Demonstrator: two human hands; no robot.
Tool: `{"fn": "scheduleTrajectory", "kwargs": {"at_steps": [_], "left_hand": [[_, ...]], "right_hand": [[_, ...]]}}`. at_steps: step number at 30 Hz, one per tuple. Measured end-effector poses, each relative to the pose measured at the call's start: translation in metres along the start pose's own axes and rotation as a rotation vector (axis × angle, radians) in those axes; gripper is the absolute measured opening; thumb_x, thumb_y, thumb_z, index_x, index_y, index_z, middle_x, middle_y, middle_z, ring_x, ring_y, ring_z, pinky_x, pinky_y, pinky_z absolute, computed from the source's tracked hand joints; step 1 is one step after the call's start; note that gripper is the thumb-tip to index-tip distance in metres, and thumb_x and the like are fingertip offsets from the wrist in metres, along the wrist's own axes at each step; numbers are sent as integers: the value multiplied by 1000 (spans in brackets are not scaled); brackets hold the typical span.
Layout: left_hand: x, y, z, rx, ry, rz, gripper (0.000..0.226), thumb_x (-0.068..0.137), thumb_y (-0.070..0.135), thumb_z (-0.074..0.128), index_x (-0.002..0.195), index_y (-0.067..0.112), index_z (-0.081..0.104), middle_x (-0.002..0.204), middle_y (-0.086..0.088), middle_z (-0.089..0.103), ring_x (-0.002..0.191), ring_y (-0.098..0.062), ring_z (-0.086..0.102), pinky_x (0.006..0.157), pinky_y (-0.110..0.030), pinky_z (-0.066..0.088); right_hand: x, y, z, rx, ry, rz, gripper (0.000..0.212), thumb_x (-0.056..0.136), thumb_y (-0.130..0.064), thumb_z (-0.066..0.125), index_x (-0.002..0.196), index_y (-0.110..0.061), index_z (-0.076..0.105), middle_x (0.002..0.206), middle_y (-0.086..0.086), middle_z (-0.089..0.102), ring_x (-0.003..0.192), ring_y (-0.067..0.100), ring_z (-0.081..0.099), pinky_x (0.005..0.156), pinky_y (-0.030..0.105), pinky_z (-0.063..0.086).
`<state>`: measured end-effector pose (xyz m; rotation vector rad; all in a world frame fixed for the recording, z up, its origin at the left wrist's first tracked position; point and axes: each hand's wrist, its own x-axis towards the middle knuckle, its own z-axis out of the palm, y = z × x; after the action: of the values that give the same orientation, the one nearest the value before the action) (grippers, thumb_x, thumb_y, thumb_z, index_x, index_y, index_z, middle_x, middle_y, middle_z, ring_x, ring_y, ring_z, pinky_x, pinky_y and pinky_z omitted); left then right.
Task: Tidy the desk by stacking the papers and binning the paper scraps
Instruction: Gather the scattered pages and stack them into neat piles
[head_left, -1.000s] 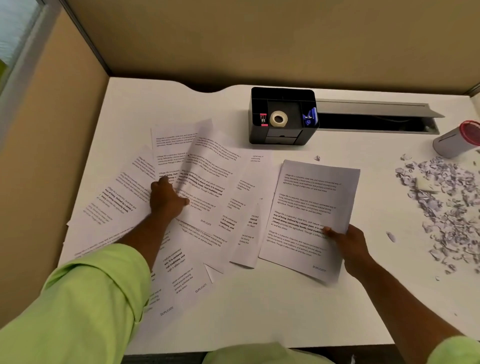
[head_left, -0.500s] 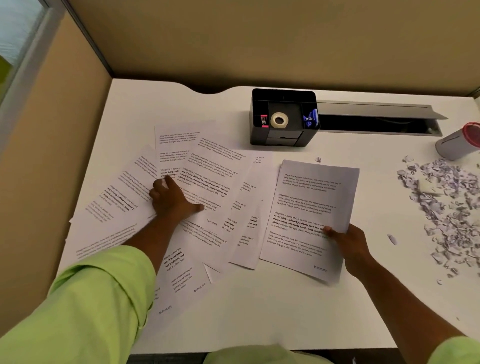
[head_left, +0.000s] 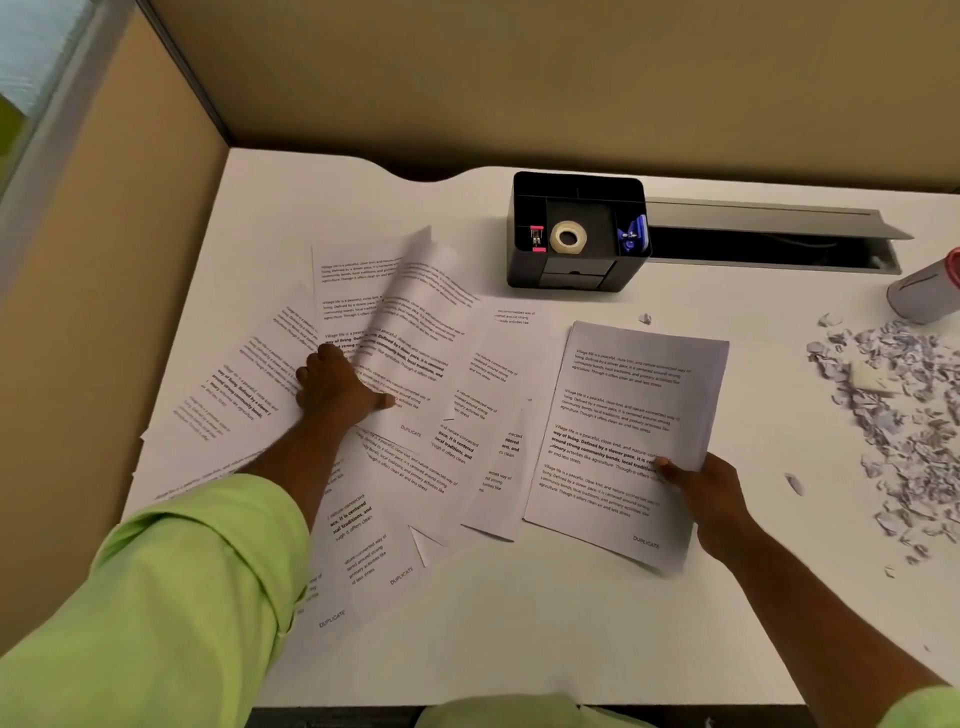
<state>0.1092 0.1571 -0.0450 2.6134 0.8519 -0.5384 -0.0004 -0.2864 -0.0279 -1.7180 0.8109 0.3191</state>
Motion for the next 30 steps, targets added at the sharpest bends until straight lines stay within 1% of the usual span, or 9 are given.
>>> {"fn": "scheduleTrajectory", "kwargs": {"at_steps": [4, 7, 9, 12, 15, 18, 21, 25, 30], "left_hand": [[7, -2, -5, -204, -12, -24, 63, 68, 33, 87, 119, 16, 55, 116, -11, 65, 112, -35, 56, 91, -49, 52], [4, 0, -10, -376, -36, -3, 47, 77, 18, 80, 120, 12, 60, 113, -10, 69, 99, -31, 66, 85, -39, 57], [1, 3, -14, -430, -73, 32, 45, 80, 12, 76, 123, 11, 61, 115, -11, 68, 100, -29, 65, 85, -35, 54], [-10, 5, -21, -492, -152, 101, 44, 82, 10, 73, 124, 14, 62, 119, -9, 68, 106, -30, 64, 93, -41, 54], [-29, 5, -27, -542, -252, 184, 47, 82, 7, 72, 126, 17, 60, 119, -6, 67, 106, -26, 63, 92, -40, 54], [-55, 6, -24, -448, -335, 289, 54, 79, 6, 75, 125, 17, 51, 121, -6, 63, 103, -24, 62, 89, -42, 56], [-82, 5, -6, -299, -394, 386, 76, 70, 21, 85, 129, 19, 37, 123, -7, 57, 102, -21, 61, 87, -41, 56], [-100, 7, 20, -81, -356, 324, 115, 52, 64, 85, 139, 18, 25, 139, -7, 34, 127, -28, 37, 101, -47, 44], [-99, 12, 38, 152, -217, 325, 91, 63, 74, 72, 133, 27, 39, 153, -7, 11, 141, -34, 10, 109, -54, 32]], "right_hand": [[1, -1, 1, 6, -8, -5, 22, 93, -13, 72, 114, -15, 67, 111, 8, 74, 93, 36, 70, 82, 54, 58], [4, -2, 1, 4, -12, -5, 24, 93, -13, 73, 116, -13, 67, 111, 8, 74, 94, 37, 70, 85, 57, 58], [6, -2, 0, -1, -9, -2, 26, 92, -12, 73, 117, -12, 68, 111, 8, 74, 95, 38, 70, 86, 59, 58], [9, -4, 0, -9, -10, 6, 27, 91, -12, 74, 118, -12, 69, 112, 8, 75, 96, 38, 71, 88, 60, 58], [10, -7, 1, -10, -21, 4, 27, 91, -11, 74, 118, -11, 69, 111, 8, 75, 95, 37, 71, 88, 60, 58], [9, -9, 1, 2, -31, -9, 29, 92, -9, 73, 121, -9, 68, 112, 9, 75, 95, 37, 71, 87, 56, 58], [7, -8, 0, 11, -43, -25, 29, 93, -9, 72, 122, -8, 67, 112, 9, 74, 95, 36, 71, 84, 52, 58], [4, -5, -4, 32, -52, -14, 28, 93, -9, 72, 120, -9, 67, 110, 7, 75, 96, 36, 71, 77, 46, 59], [5, -3, -11, 34, -46, -1, 29, 92, -9, 73, 120, -7, 68, 111, 10, 75, 96, 35, 71, 76, 43, 58]]}}
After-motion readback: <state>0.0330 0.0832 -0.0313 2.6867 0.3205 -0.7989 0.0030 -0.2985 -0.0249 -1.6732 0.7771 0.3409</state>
